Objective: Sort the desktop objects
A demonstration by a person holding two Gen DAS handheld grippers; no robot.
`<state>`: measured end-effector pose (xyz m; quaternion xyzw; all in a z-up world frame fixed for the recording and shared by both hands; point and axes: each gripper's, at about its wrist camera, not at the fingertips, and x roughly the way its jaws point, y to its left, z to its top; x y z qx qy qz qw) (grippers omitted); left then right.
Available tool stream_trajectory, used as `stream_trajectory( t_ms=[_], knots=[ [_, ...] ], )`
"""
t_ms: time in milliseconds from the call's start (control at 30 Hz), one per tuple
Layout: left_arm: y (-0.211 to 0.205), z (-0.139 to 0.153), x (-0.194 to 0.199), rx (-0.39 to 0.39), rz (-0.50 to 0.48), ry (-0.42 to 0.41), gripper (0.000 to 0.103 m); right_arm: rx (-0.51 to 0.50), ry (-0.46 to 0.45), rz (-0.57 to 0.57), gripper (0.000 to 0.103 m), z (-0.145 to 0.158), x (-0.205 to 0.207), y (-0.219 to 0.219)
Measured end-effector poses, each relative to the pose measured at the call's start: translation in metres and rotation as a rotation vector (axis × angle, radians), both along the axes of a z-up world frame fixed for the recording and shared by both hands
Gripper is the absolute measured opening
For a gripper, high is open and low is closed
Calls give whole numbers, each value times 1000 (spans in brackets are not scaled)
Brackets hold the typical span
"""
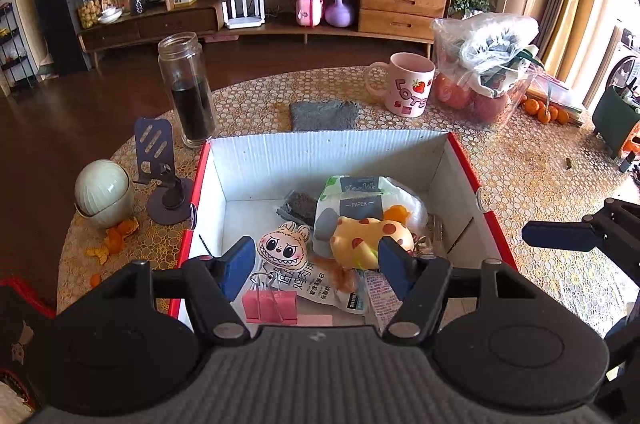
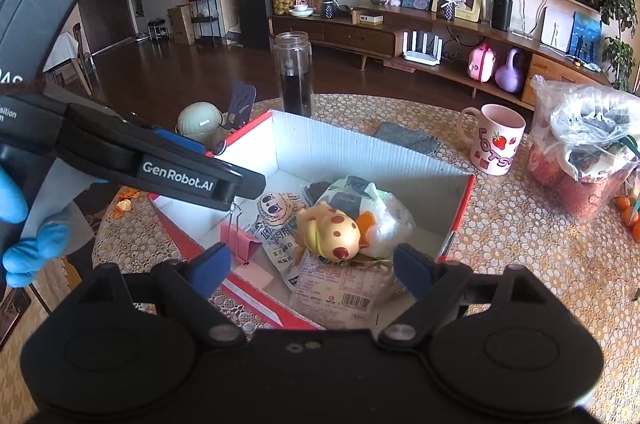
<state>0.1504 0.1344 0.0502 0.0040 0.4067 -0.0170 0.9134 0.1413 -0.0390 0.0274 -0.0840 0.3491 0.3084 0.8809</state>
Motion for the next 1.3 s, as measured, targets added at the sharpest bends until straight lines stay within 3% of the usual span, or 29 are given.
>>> stream_trajectory(
  t_ms=[300, 667, 767, 1033, 1300],
  knots=[
    [-13, 8, -27, 43, -23, -71, 81, 27, -50, 11, 96, 5, -15, -17],
    [-27, 7, -48, 75, -10, -101, 88, 93, -59, -3, 102, 8, -27, -42],
    [-29, 6, -53, 64, -6, -103, 103, 92, -74, 5, 103, 8, -33, -46],
    [-37, -2, -71, 31, 12, -97, 103, 68, -130, 27, 103, 8, -55, -53],
    [-46, -2, -85, 56, 26, -118, 103, 82, -123, 23, 103, 7, -65, -65]
  ],
)
